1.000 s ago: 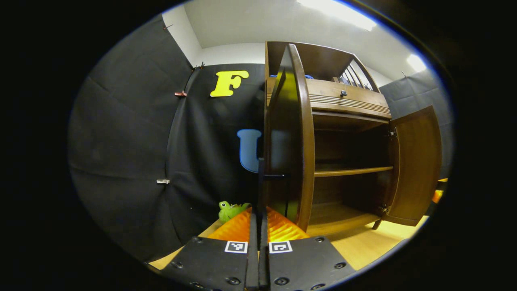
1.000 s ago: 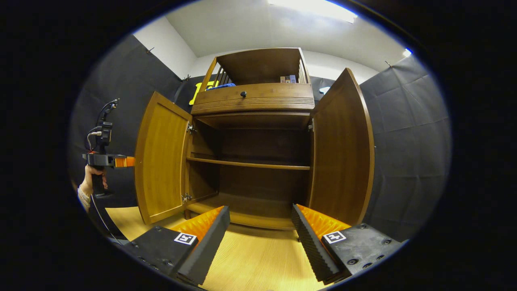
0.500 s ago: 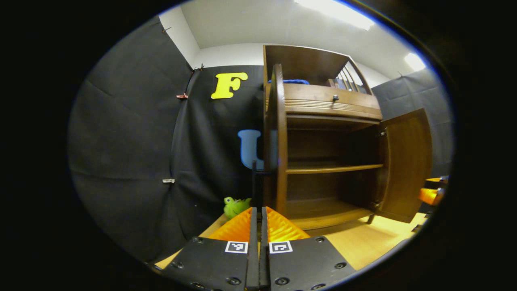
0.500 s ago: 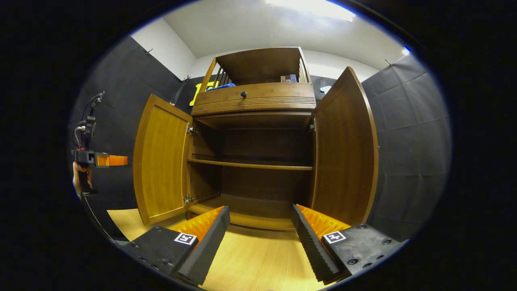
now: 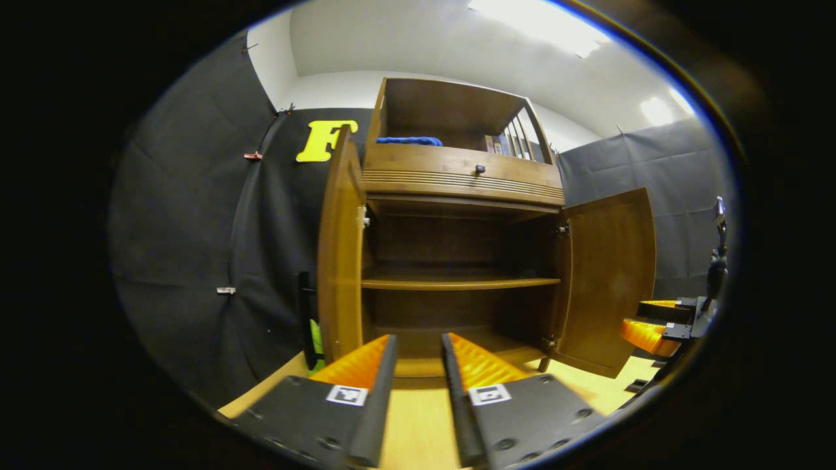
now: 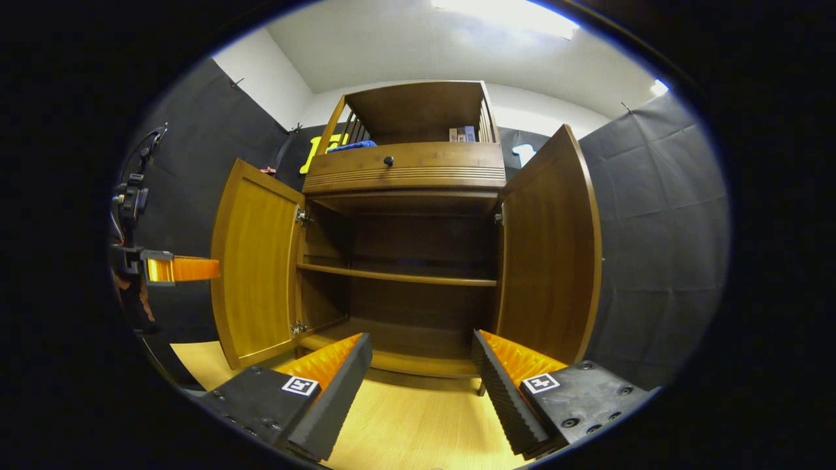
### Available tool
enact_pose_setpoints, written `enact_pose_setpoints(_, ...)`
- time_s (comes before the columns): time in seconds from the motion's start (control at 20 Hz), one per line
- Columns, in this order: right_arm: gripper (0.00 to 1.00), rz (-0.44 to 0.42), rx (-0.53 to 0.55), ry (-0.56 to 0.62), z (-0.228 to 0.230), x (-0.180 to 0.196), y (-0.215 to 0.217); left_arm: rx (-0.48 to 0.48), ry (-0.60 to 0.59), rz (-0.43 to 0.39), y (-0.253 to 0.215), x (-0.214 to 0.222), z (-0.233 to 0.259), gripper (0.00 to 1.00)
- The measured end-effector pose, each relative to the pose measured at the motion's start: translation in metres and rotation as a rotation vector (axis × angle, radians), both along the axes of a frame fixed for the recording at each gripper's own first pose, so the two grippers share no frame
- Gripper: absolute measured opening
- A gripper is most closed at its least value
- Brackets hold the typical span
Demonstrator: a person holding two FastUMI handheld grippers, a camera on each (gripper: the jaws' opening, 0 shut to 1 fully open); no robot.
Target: Open the right door of the double-door shoe cabinet with the right hand, and open the left door with the left hand.
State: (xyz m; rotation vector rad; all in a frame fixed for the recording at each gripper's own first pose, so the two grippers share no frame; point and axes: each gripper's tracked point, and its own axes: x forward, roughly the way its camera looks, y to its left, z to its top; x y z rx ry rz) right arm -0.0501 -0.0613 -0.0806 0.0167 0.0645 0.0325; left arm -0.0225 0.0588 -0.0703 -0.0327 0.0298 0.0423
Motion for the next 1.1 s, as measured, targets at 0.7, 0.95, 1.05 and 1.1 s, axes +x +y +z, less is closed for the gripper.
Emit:
enact_pose_setpoints(0.7,0.96,-0.051,0.065,-0.061,0.055,0.001,0.007,-0.014,0.0,-0.041,-0.047,0.025,0.024,0.98)
enact_pose_setpoints(0.95,0.99,-0.046,0.06,-0.055,0.057,0.005,0.01,-0.023,0.017,-0.03,-0.043,0.027,0.021,0.96)
enact_pose_setpoints(1.05,0.97,-0.045,0.049,-0.052,0.056,0.006,0.012,-0.009,0.017,-0.027,-0.045,0.028,0.019,0.98)
enact_pose_setpoints(1.1,0.97,-0.043,0.045,-0.05,0.055,0.007,0.012,-0.003,0.018,-0.031,-0.046,0.028,0.018,0.96)
